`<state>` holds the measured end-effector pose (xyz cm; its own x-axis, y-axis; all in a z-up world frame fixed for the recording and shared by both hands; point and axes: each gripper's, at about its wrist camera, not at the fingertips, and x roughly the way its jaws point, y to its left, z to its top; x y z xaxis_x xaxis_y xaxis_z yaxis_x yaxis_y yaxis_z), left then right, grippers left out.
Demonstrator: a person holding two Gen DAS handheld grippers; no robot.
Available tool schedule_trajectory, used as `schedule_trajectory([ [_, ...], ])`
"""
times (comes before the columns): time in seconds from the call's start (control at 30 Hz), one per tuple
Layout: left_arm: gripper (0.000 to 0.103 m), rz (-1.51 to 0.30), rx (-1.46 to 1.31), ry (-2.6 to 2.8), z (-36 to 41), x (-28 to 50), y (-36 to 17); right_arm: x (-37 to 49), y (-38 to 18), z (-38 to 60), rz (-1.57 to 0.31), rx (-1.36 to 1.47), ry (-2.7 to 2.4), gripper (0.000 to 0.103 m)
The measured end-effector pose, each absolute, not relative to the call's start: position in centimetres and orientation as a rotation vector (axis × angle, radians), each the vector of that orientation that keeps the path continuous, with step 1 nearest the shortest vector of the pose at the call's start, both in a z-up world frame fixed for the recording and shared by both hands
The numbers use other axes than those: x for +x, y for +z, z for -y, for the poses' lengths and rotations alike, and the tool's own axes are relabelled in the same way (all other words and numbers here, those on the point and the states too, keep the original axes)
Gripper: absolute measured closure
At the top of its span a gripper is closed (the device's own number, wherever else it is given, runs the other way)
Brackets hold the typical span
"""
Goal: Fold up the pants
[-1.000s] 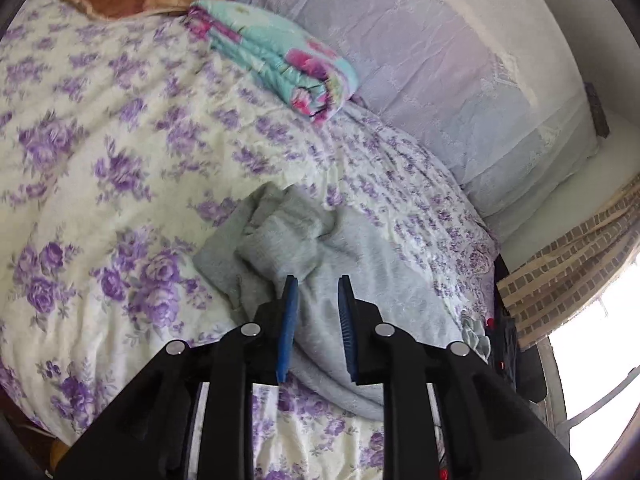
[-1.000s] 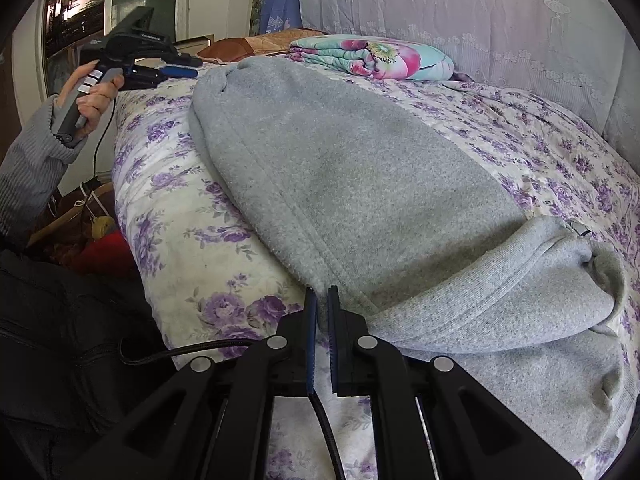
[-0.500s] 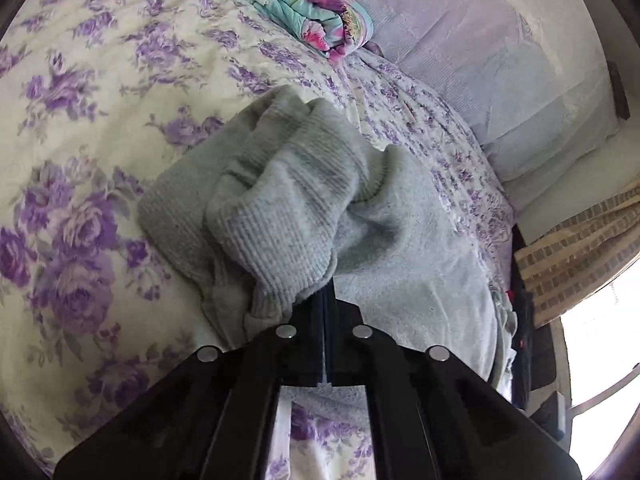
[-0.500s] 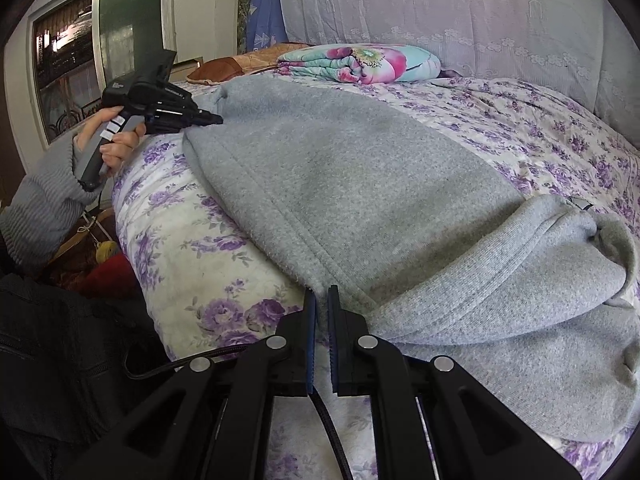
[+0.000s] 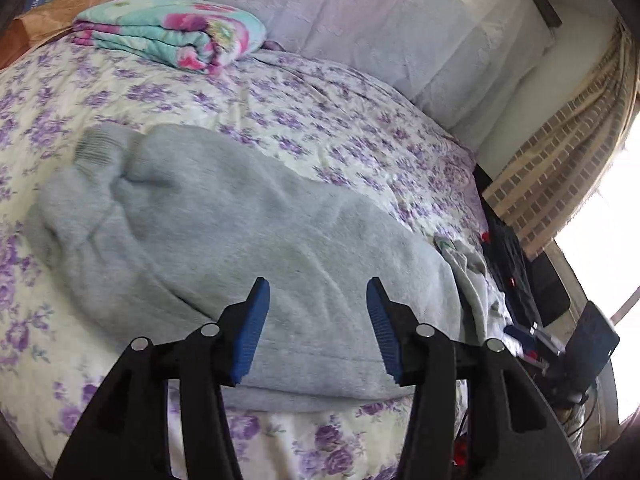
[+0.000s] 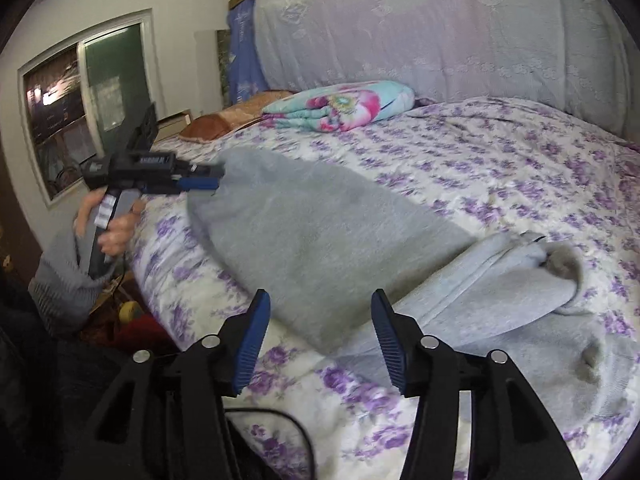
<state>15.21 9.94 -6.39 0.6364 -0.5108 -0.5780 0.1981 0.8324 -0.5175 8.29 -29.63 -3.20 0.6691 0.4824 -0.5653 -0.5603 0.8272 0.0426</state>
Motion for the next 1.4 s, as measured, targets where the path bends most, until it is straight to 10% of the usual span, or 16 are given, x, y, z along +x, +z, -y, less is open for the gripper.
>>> schedule_trajectory([
  [0.17,0.049,-0.81,-0.414,-0.415,-7.6,15.9,-9.3,16.8,-1.9,30.8,-0.73,-0.144,0.17,0.011],
  [0.67,0.022,-0.652,-0.217,-0.496,-5.6,13.4,-10.8,28.4,-8.9,26.6,-0.924,-0.378,-0.222,0.012],
  [1.03,0.022,-0.654,-0.236,-0.513,-6.0,13.6,-10.8,24.8,-7.1,30.9,-0.872,-0.262,-0.08,0.075],
  [1.4,0.022,-0.656,-0.219,-0.501,-5.5,13.6,-10.9,10.2,-6.7,47.1,-0.641,0.548,-0.017,0.083],
])
